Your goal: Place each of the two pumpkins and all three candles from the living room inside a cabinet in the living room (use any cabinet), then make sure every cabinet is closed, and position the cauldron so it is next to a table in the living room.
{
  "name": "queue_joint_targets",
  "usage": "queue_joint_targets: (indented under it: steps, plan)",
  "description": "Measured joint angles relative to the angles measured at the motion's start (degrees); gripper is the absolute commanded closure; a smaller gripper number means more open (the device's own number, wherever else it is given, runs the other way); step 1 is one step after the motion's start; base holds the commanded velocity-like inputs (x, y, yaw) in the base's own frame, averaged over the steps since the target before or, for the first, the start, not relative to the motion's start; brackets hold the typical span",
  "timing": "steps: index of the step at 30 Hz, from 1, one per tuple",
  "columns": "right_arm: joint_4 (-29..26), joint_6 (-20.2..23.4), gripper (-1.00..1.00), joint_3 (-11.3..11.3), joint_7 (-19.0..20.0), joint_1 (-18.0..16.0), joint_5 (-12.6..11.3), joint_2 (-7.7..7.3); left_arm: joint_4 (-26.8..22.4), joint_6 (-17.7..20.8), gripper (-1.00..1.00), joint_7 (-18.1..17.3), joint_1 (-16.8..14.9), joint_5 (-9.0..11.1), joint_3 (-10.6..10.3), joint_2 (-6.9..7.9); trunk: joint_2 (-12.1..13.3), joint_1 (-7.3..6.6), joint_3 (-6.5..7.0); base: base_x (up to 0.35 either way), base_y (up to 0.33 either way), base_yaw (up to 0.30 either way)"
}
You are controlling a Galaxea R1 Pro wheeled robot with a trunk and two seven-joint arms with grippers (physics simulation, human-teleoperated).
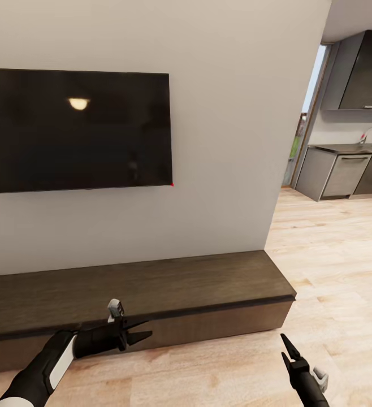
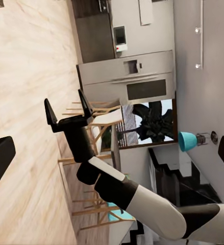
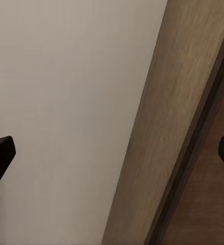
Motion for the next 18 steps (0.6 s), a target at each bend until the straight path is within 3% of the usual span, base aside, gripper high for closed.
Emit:
queue_joint_targets:
  steps: [14, 18]
  plan:
    - [-0.56, -0.52, -1.0, 0.18, 0.29, 0.0, 0.37, 0.14, 0.06, 0.12, -1.0, -0.71, 0.0, 0.1, 0.03, -0.12, -5.62, 3.08, -2.51, 0.0, 0.0, 0.0]
    - [-0.64, -6.88, -1.0, 0.12, 0.0, 0.0, 0.32, 0.28, 0.11, 0.06, -1.0, -1.76, 0.0, 0.1, 0.03, -0.09, -7.22, 3.96, -3.23, 0.0, 0.0, 0.0]
